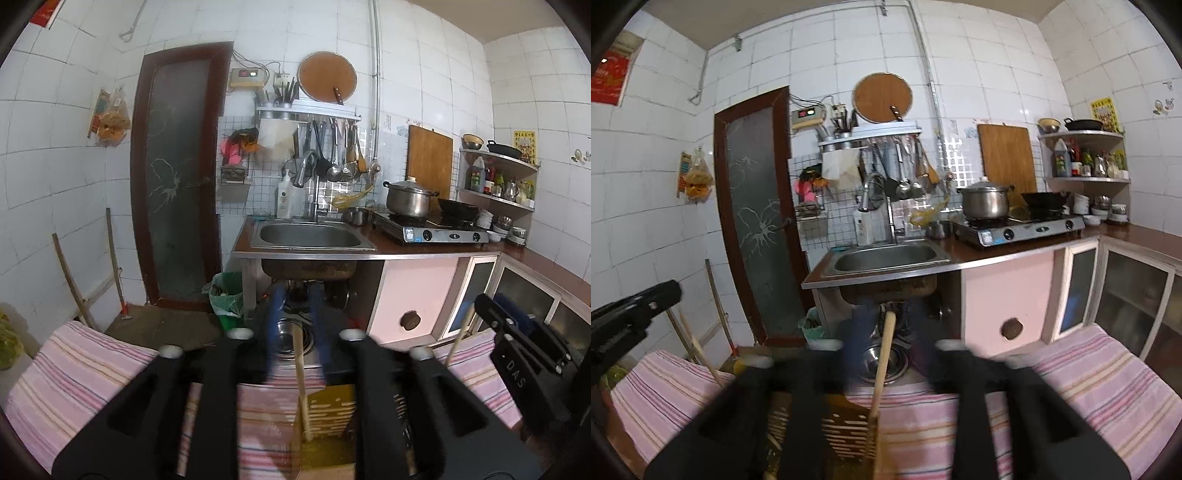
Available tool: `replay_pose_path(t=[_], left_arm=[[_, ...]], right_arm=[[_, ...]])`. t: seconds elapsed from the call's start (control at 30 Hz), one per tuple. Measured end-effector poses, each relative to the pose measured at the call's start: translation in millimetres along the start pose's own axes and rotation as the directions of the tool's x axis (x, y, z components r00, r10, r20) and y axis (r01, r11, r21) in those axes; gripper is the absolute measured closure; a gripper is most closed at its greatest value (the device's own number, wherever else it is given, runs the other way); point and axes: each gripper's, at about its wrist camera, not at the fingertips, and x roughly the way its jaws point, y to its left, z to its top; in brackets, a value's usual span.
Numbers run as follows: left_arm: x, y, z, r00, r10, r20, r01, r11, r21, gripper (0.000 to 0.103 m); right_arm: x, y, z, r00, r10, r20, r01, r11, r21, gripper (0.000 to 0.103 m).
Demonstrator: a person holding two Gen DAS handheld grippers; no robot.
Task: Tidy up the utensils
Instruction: 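Open both tools to release the chopsticks and lift away from the holder, then close the left tool on another chopstick while the right tool grasps one too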
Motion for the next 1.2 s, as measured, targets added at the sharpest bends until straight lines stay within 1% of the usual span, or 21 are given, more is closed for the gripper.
replay_pose_path(t=[0.03, 0.07, 0.1, 0.13, 0.17, 0.2, 0.23, 0.33, 0.4, 0.43, 0.57, 0.67, 0.77, 0.8, 0.87, 0.93, 1.03, 1.2], left_arm=[[-9.9, 2.9, 4.6, 1.0, 0.013, 0.015, -0.013, 1.0, 0.001, 0.051], [-20.9, 4.9, 9.0, 0.999, 0.027, 0.034, -0.027, 1.0, 0.0, 0.035], [-34.0, 8.0, 15.6, 0.998, 0.04, 0.048, -0.04, 0.999, 0.001, 0.029], [-46.3, 10.8, 21.4, 0.997, 0.047, 0.053, -0.047, 0.999, 0.003, 0.021], [-56.7, 13.6, 25.4, 0.997, 0.051, 0.056, -0.051, 0.999, 0.002, 0.015], [-65.2, 15.2, 28.4, 0.997, 0.057, 0.059, -0.057, 0.998, 0.002, 0.013], [-74.6, 17.4, 31.8, 0.996, 0.07, 0.063, -0.071, 0.997, 0.004, 0.007], [-106.3, 23.9, 36.5, 0.99, 0.11, 0.092, -0.111, 0.994, 0.008, 0.005], [-124.0, 27.0, 36.1, 0.988, 0.125, 0.09, -0.127, 0.992, 0.015, 0.005], [-130.0, 28.0, 35.4, 0.988, 0.128, 0.086, -0.13, 0.991, 0.017, 0.005], [-153.1, 31.1, 18.7, 0.986, 0.158, 0.06, -0.161, 0.986, 0.045, 0.005], [-164.1, 31.9, -10.3, 0.983, 0.183, 0.029, -0.185, 0.979, 0.08, 0.005], [-165.1, 34.2, -35.4, 0.98, 0.197, -0.017, -0.195, 0.975, 0.103, 0.005], [-163.0, 36.9, -48.0, 0.978, 0.205, -0.042, -0.199, 0.974, 0.108, 0.005], [-161.5, 41.8, -67.1, 0.971, 0.229, -0.065, -0.221, 0.969, 0.113, 0.005], [-158.7, 48.3, -84.8, 0.966, 0.242, -0.092, -0.231, 0.966, 0.114, 0.005], [-147.5, 61.1, -110.0, 0.956, 0.232, -0.178, -0.22, 0.972, 0.088, 0.005], [-134.4, 72.6, -142.8, 0.939, 0.245, -0.241, -0.233, 0.97, 0.075, 0.005]], right_arm=[[-7.2, -2.9, 4.9, 1.0, -0.005, 0.013, 0.005, 1.0, 0.004, 0.035], [-18.6, -5.5, 12.4, 0.999, -0.023, 0.035, 0.023, 1.0, 0.0, 0.036], [-27.9, -6.9, 19.1, 0.998, -0.034, 0.046, 0.035, 0.999, -0.009, 0.035], [-40.5, -9.6, 28.0, 0.997, -0.045, 0.056, 0.046, 0.999, -0.014, 0.034], [-49.2, -10.4, 32.5, 0.997, -0.052, 0.063, 0.053, 0.999, -0.014, 0.03], [-61.5, -12.7, 38.9, 0.995, -0.064, 0.072, 0.065, 0.998, -0.013, 0.023], [-73.5, -14.2, 44.0, 0.994, -0.075, 0.079, 0.076, 0.997, -0.012, 0.021], [-102.9, -17.1, 51.4, 0.993, -0.085, 0.077, 0.086, 0.996, -0.011, 0.015], [-118.2, -18.0, 50.3, 0.994, -0.088, 0.07, 0.089, 0.996, -0.017, 0.01], [-128.0, -17.1, 46.8, 0.994, -0.088, 0.064, 0.089, 0.996, -0.022, 0.009], [-148.6, -15.7, 25.4, 0.996, -0.088, 0.025, 0.089, 0.995, -0.051, 0.008], [-156.7, -14.2, 2.8, 0.995, -0.096, -0.015, 0.095, 0.993, -0.074, 0.008], [-162.5, -14.7, -23.9, 0.994, -0.093, -0.059, 0.089, 0.994, -0.067, 0.008], [-163.2, -14.9, -32.7, 0.993, -0.091, -0.075, 0.086, 0.994, -0.065, 0.008], [-162.9, -15.5, -51.5, 0.989, -0.093, -0.112, 0.086, 0.994, -0.067, 0.008], [-161.1, -16.0, -72.3, 0.983, -0.107, -0.15, 0.096, 0.993, -0.075, 0.008], [-157.5, -16.1, -96.7, 0.972, -0.112, -0.205, 0.099, 0.992, -0.073, 0.008], [-146.7, -17.5, -126.8, 0.955, -0.115, -0.275, 0.099, 0.993, -0.069, 0.008]])
